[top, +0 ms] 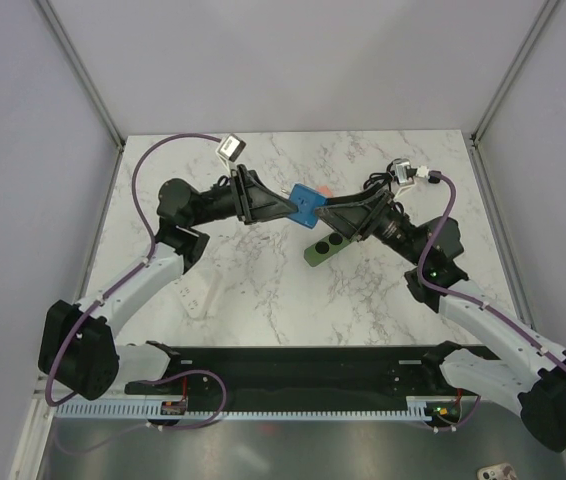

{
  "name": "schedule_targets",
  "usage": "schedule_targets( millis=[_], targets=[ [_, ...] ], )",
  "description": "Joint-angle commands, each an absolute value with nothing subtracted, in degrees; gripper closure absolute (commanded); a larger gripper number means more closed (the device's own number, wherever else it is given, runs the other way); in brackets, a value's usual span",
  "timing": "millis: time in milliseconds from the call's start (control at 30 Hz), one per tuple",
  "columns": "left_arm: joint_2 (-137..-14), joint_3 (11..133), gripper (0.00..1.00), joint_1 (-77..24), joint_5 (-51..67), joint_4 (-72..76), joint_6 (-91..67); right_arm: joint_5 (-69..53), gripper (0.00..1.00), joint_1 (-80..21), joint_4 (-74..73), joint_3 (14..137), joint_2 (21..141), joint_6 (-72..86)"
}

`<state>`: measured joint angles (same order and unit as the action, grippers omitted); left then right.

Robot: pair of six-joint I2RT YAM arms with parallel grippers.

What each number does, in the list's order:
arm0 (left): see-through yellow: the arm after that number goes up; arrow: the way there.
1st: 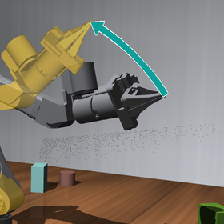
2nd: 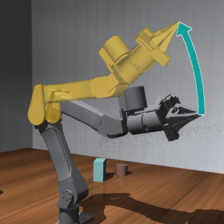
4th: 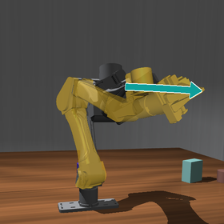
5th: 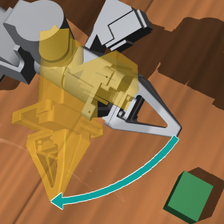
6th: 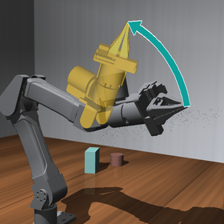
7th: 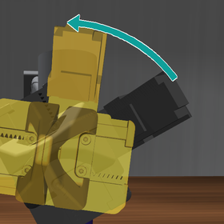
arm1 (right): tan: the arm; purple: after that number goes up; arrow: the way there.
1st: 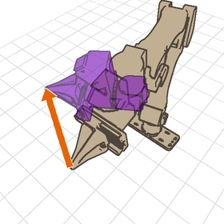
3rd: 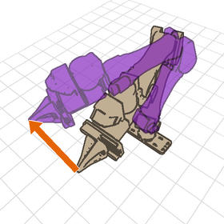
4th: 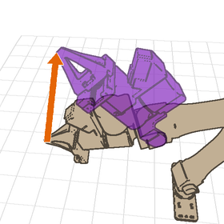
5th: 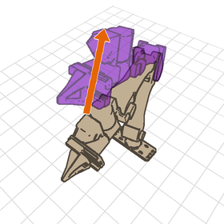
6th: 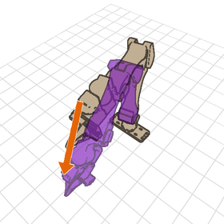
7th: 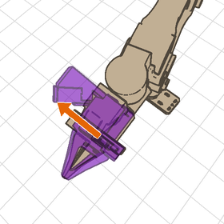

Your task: Insert the plug

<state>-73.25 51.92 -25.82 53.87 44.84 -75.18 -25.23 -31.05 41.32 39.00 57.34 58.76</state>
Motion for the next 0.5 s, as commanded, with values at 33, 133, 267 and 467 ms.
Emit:
schedule_targets(
  millis=[33, 133, 267, 467],
  targets=[
    [-73.6, 51.9, 0.98, -26.9, 51.8, 49.4, -77.0, -26.0, 0.1, -31.8, 46.4, 39.4, 58.0, 59.3],
    [-74.3, 52.2, 0.98, -27.1, 51.9, 49.5, -77.1, -26.0, 0.19, -32.0, 46.5, 39.4, 58.4, 59.6],
    [-74.9, 52.5, 0.98, -27.0, 51.9, 49.6, -77.0, -26.2, 0.32, -32.5, 47.2, 39.5, 59.3, 60.1],
    [-76.3, 53.5, 0.98, -27.1, 52.6, 50.4, -77.0, -27.4, 0.56, -33.0, 50.4, 39.8, 61.8, 62.0]
  ],
)
